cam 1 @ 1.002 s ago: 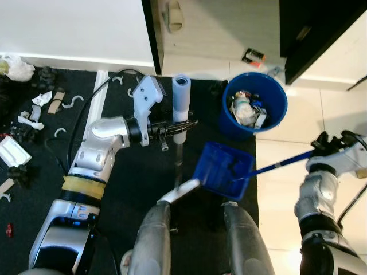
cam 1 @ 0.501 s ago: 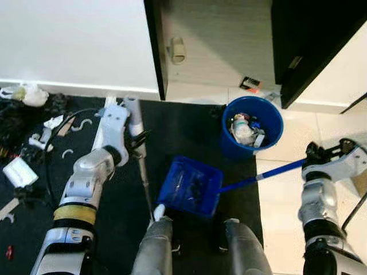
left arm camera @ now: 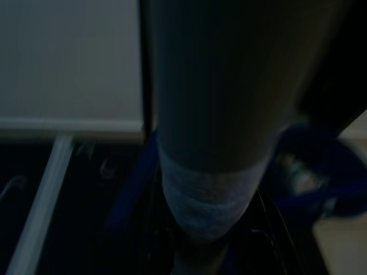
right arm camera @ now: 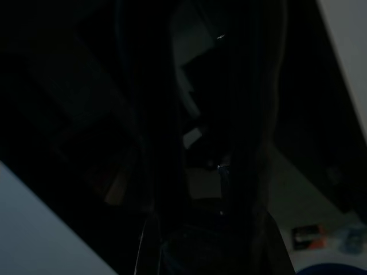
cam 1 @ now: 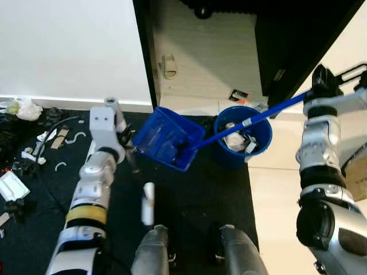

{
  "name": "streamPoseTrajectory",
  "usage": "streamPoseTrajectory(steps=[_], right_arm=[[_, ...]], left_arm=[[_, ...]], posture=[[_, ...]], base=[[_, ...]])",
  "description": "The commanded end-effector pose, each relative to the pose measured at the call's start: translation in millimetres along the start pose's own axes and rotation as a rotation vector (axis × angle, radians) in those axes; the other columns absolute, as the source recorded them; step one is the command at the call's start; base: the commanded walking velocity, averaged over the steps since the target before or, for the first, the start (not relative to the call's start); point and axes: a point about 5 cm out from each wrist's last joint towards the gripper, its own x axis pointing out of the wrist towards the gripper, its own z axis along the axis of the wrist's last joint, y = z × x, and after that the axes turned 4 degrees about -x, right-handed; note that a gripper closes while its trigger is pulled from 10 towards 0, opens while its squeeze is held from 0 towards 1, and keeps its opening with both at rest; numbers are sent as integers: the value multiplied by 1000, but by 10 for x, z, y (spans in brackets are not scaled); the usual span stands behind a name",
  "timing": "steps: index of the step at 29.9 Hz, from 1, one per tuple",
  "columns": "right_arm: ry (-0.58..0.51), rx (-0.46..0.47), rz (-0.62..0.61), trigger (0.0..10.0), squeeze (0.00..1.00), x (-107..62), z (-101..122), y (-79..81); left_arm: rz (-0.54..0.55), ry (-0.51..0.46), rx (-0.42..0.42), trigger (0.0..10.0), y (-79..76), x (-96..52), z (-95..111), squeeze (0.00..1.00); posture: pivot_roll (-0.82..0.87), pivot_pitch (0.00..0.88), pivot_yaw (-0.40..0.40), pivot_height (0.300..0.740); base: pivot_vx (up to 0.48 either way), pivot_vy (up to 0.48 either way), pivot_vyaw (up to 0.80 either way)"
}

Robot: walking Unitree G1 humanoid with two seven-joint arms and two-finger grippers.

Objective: Sweep floor

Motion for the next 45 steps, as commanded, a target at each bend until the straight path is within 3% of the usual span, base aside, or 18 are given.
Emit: streamPoseTrajectory(steps=[1, 4, 9, 14, 22, 32, 35, 45], right_arm=[[-65, 5, -21, 10000, 0, 40, 123, -49], [-122, 4, -10, 10000, 0, 111, 228, 7], [-216, -76, 2, 10000, 0, 217, 453, 38], [-337, -253, 17, 10000, 0, 368, 878, 37], [-400, -397, -16, 10000, 0, 423, 1147, -17], [-428, -519, 30, 10000, 0, 394, 1237, -62], [-481, -633, 47, 10000, 0, 367, 1340, -62], [-494, -813, 274, 10000, 0, 332, 1051, 319]], left_arm=[[3, -50, 37, 10000, -19, 29, 55, 0], [9, -66, 108, 10000, -11, 50, 83, 0], [23, -80, 114, 10000, -7, 63, 114, 0], [2, -106, 145, 10000, -37, 57, 86, 0], [10, -106, 152, 10000, -24, 32, 48, 0], [15, -109, 159, 10000, 10, 2, 28, 0], [15, -107, 157, 10000, 20, -14, 3, 0], [7, -119, 161, 10000, -16, 10, 6, 0]], posture=[[47, 14, -68, 740], [42, 15, -57, 740], [42, 21, -55, 740], [43, 33, -63, 740], [46, 39, -66, 740], [47, 45, -65, 740], [40, 49, -61, 740], [36, 47, -66, 740]], base=[[0, 0, 0], [0, 0, 0], [0, 0, 0], [0, 0, 0], [0, 0, 0], [0, 0, 0], [0, 0, 0], [0, 0, 0]])
